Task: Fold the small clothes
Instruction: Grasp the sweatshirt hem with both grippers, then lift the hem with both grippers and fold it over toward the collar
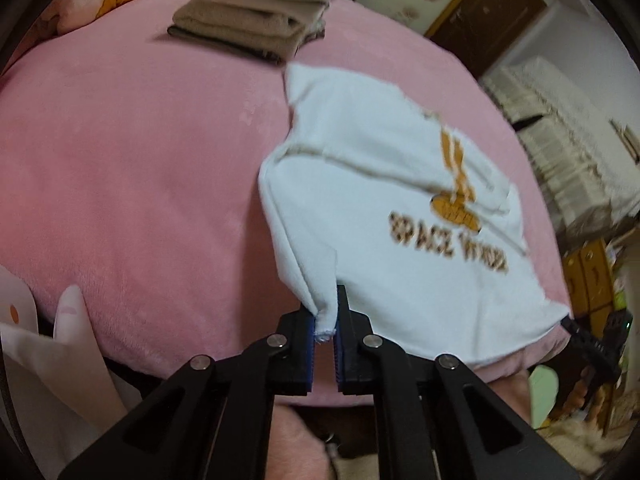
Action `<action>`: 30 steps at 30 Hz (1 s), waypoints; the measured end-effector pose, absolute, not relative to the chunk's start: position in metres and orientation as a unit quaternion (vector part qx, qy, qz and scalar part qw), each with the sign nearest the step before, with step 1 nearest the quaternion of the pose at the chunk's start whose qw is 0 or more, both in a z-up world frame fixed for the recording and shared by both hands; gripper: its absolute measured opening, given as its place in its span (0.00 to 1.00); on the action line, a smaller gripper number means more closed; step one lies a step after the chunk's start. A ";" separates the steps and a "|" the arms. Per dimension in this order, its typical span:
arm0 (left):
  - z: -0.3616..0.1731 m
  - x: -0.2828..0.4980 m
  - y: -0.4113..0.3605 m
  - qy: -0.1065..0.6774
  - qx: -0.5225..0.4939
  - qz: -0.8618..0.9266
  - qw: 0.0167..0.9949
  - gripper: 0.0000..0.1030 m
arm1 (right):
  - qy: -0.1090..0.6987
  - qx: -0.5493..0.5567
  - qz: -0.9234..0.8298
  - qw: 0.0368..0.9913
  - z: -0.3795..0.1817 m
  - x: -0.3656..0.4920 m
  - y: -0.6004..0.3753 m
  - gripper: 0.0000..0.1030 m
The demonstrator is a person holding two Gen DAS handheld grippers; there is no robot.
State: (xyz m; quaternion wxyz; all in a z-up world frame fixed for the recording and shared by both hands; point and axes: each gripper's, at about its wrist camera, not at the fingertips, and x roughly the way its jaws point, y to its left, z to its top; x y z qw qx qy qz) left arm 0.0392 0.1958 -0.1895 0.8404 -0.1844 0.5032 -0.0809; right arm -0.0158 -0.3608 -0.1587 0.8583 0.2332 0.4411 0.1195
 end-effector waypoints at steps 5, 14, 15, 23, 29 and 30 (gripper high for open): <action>-0.151 0.079 0.191 0.467 -0.223 -0.072 0.853 0.05 | 0.385 0.238 0.126 0.883 -0.110 0.012 -0.356 0.03; -0.122 0.211 0.182 0.442 -0.214 -0.019 0.871 0.05 | 0.367 0.246 0.059 0.895 -0.084 0.126 -0.374 0.03; -0.124 0.225 0.181 0.442 -0.214 -0.014 0.871 0.05 | 0.371 0.248 0.054 0.893 -0.087 0.140 -0.375 0.03; -0.170 0.307 0.164 0.478 -0.199 0.013 0.855 0.05 | 0.405 0.247 0.019 0.880 -0.127 0.228 -0.377 0.03; -0.195 0.332 0.164 0.489 -0.214 0.022 0.845 0.05 | 0.425 0.247 0.010 0.871 -0.155 0.258 -0.382 0.03; -0.197 0.335 0.165 0.489 -0.215 0.022 0.845 0.05 | 0.424 0.248 0.010 0.871 -0.156 0.260 -0.384 0.03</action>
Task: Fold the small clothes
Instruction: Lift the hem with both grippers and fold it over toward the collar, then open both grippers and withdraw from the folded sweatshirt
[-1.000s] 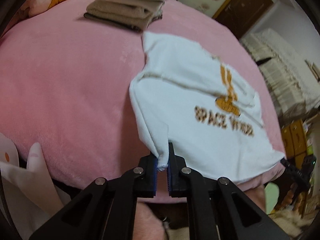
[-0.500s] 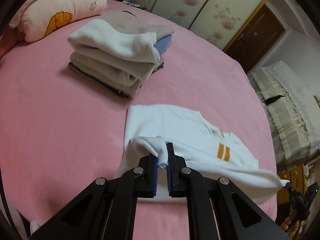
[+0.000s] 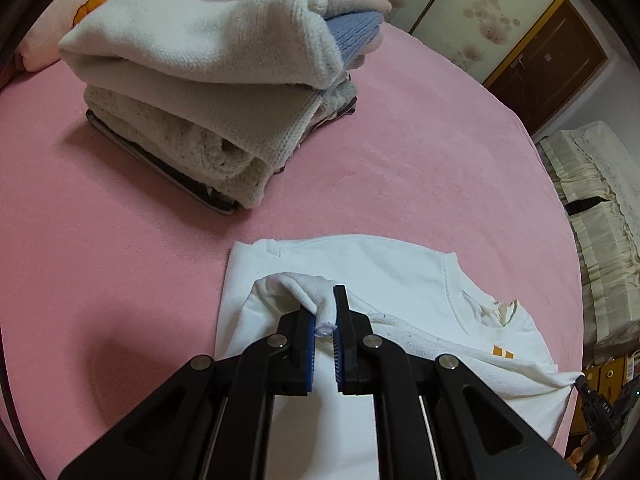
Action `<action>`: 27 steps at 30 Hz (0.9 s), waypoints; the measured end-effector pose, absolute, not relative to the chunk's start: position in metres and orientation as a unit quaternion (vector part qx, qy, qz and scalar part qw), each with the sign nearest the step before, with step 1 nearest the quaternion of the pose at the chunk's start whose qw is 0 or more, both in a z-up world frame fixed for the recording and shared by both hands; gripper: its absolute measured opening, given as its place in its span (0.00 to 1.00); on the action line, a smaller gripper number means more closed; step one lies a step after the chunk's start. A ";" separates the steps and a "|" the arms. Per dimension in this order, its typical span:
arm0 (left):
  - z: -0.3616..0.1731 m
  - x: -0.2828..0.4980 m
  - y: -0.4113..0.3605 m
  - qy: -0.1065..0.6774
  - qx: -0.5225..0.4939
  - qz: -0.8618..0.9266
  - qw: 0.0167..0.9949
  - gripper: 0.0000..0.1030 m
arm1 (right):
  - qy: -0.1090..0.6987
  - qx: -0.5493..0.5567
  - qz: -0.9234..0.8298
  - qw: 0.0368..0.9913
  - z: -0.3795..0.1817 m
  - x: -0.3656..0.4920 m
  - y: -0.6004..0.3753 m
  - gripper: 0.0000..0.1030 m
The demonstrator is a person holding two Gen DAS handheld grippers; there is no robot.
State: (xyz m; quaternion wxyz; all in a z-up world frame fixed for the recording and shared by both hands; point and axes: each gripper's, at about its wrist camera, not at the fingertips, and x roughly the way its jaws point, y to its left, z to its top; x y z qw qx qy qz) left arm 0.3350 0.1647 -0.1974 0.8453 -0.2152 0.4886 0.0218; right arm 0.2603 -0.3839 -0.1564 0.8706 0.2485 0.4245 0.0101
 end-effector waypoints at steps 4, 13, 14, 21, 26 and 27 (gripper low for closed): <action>-0.208 0.344 0.162 0.490 -0.209 0.024 0.846 0.05 | 0.422 0.249 0.010 0.871 -0.161 0.270 -0.385 0.03; -0.231 0.363 0.153 0.499 -0.202 0.033 0.842 0.07 | 0.445 0.243 -0.011 0.862 -0.186 0.291 -0.383 0.04; -0.233 0.365 0.153 0.506 -0.199 0.035 0.838 0.11 | 0.450 0.239 -0.015 0.860 -0.189 0.292 -0.382 0.04; -0.216 0.362 0.131 0.509 -0.133 0.030 0.850 0.59 | 0.428 0.230 -0.034 0.873 -0.169 0.283 -0.386 0.29; -0.192 0.346 0.106 0.489 -0.067 0.008 0.869 0.59 | 0.418 0.190 -0.028 0.888 -0.142 0.272 -0.375 0.29; -0.189 0.341 0.097 0.487 -0.048 -0.004 0.872 0.60 | 0.421 0.179 -0.021 0.889 -0.138 0.271 -0.368 0.29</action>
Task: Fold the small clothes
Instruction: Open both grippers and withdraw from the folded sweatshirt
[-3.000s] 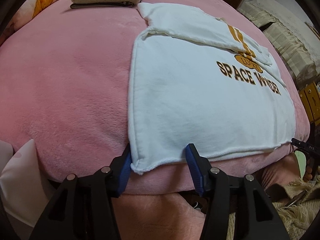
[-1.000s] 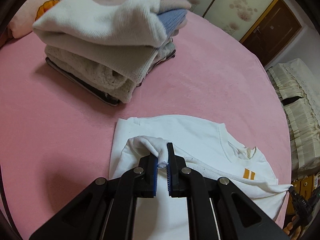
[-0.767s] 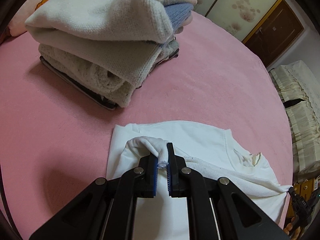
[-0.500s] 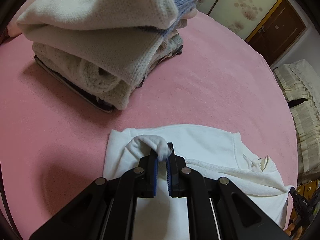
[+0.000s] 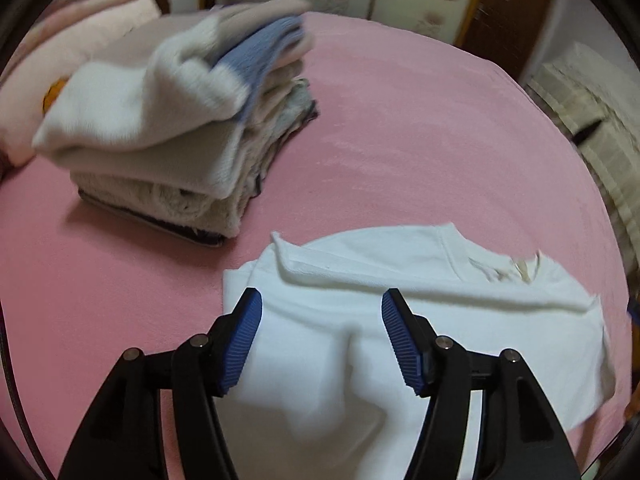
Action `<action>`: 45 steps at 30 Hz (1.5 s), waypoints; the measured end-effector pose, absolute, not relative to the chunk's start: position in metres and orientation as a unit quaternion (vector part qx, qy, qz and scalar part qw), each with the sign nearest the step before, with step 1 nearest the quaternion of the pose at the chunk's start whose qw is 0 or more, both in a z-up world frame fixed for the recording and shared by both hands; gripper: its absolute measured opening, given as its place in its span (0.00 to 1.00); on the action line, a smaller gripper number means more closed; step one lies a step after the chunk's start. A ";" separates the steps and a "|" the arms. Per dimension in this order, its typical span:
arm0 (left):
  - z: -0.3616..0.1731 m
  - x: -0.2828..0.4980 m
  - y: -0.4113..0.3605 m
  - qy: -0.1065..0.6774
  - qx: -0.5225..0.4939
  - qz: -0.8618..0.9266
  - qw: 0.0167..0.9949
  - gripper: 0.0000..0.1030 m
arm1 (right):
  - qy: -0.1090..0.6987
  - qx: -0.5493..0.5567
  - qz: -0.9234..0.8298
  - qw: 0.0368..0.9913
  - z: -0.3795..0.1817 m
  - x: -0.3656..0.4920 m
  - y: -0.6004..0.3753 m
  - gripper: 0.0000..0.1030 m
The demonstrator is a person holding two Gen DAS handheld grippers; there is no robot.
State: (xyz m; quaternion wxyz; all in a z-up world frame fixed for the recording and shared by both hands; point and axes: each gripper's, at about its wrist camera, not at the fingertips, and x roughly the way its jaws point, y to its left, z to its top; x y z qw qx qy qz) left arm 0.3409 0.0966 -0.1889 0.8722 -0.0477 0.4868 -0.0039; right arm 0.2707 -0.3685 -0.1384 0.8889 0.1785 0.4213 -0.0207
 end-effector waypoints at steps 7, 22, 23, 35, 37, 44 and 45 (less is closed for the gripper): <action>-0.203 0.325 0.038 0.507 0.035 -0.089 0.857 0.60 | 0.452 0.103 0.062 0.884 -0.144 0.271 -0.291 0.12; -0.250 0.389 -0.004 0.530 0.024 -0.120 0.839 0.61 | 0.508 0.070 0.082 0.855 -0.216 0.360 -0.192 0.07; -0.251 0.393 0.000 0.530 0.016 -0.120 0.840 0.61 | 0.505 0.074 0.075 0.856 -0.216 0.365 -0.194 0.07; -0.220 0.354 0.054 0.489 -0.031 -0.099 0.866 0.61 | 0.471 0.087 0.077 0.874 -0.180 0.338 -0.222 0.07; -0.217 0.333 0.072 0.484 -0.041 -0.093 0.869 0.61 | 0.465 0.079 0.079 0.878 -0.174 0.321 -0.231 0.07; -0.233 0.286 0.127 0.490 -0.046 -0.038 0.870 0.61 | 0.461 0.023 0.038 0.886 -0.178 0.255 -0.272 0.07; -0.237 0.284 0.131 0.492 -0.044 -0.025 0.869 0.61 | 0.463 0.016 0.028 0.886 -0.181 0.248 -0.279 0.07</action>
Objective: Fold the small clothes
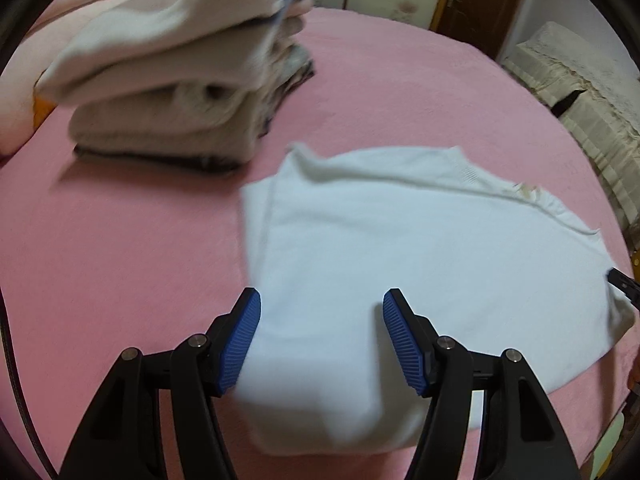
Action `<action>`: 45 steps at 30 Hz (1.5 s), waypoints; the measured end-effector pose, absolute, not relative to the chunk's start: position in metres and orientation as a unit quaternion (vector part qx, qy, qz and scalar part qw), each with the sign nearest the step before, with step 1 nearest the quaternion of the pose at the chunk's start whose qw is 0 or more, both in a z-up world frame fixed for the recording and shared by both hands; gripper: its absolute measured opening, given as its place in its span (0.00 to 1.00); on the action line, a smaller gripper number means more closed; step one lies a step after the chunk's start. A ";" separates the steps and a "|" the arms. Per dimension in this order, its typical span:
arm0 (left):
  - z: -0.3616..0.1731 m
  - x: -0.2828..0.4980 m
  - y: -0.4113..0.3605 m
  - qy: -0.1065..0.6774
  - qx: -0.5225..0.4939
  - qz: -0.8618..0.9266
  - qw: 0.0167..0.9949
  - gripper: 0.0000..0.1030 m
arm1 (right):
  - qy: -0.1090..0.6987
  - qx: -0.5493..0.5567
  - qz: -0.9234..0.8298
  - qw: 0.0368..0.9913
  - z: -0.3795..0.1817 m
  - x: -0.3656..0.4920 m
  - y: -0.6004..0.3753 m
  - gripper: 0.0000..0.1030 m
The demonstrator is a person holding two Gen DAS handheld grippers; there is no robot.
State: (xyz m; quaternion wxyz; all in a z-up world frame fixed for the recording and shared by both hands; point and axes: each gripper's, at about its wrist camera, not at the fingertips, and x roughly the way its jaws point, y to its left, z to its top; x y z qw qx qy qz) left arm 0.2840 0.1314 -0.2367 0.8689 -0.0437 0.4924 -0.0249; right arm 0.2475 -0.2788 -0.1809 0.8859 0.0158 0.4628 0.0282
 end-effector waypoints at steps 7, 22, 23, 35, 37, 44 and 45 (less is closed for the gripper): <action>-0.254 0.271 0.161 0.483 -0.079 -0.013 0.872 0.64 | 0.478 0.039 -0.030 0.877 -0.202 0.219 -0.338 0.00; -0.225 0.222 0.185 0.464 -0.047 0.058 0.883 0.64 | 0.448 0.024 -0.018 0.893 -0.170 0.183 -0.317 0.00; -0.230 0.222 0.184 0.472 -0.036 0.067 0.878 0.64 | 0.456 0.021 -0.023 0.889 -0.176 0.182 -0.317 0.00; -0.223 0.221 0.181 0.475 0.003 0.110 0.873 0.64 | 0.458 0.037 -0.035 0.887 -0.173 0.169 -0.330 0.00; -0.205 0.220 0.176 0.451 0.003 0.107 0.886 0.64 | 0.445 0.036 -0.029 0.894 -0.161 0.168 -0.328 0.00; -0.178 0.255 0.114 0.435 0.023 0.001 0.900 0.64 | 0.422 0.035 0.005 0.906 -0.142 0.197 -0.305 0.00; -0.182 0.264 0.104 0.442 0.026 -0.014 0.896 0.64 | 0.423 0.037 0.009 0.905 -0.145 0.205 -0.301 0.00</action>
